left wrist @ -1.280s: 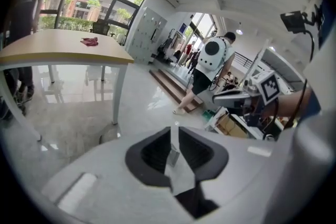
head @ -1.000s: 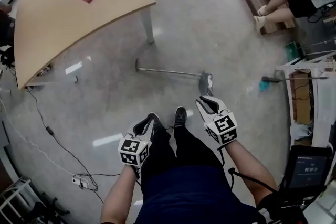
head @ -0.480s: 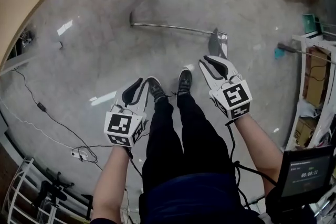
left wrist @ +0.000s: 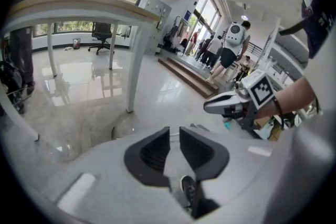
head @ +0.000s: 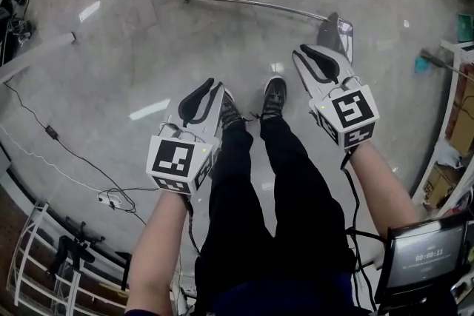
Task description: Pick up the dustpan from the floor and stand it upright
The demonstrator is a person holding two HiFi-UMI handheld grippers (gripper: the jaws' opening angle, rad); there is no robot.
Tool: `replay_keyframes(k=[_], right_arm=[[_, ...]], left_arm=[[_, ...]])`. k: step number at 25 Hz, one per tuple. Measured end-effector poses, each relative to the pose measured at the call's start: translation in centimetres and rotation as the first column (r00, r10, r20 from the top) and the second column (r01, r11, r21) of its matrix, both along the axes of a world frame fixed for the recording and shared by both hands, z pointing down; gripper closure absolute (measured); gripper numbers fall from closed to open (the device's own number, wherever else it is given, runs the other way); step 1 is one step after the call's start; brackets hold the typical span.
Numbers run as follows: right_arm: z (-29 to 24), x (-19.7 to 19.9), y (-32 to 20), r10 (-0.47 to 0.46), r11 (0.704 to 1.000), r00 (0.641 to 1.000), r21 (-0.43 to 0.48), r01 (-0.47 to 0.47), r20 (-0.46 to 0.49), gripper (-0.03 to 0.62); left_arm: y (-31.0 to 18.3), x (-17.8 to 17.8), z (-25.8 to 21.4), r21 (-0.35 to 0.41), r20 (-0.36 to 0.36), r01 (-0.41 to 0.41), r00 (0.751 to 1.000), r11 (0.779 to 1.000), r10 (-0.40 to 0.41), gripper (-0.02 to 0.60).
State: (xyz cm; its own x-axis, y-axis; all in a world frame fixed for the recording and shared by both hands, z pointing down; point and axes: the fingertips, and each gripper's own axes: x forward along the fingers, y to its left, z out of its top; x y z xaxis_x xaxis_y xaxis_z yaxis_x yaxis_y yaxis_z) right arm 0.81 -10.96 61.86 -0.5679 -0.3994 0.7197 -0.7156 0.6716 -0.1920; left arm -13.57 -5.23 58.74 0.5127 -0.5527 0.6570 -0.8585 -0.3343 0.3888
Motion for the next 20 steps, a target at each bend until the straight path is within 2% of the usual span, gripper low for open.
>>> replay_keyframes(k=[6, 11, 20], right_arm=[[3.5, 0.1, 0.9, -0.020, 1.000, 0.999, -0.004, 0.020, 0.032, 0.522], [7.3, 1.8, -0.1, 0.000, 1.000, 1.000, 0.011, 0.000, 0.011, 0.522], [13.5, 2.8, -2.5, -0.005, 0.999, 1.000, 0.048, 0.005, -0.006, 0.520]], left_arm=[[0.4, 0.0, 5.0, -0.005, 0.005, -0.023, 1.000, 1.000, 0.023, 0.518], [-0.7, 0.2, 9.2, -0.011, -0.005, -0.045, 0.999, 0.999, 0.045, 0.505], [-2.4, -0.8, 16.3, -0.010, 0.034, -0.079, 0.996, 0.997, 0.079, 0.499]])
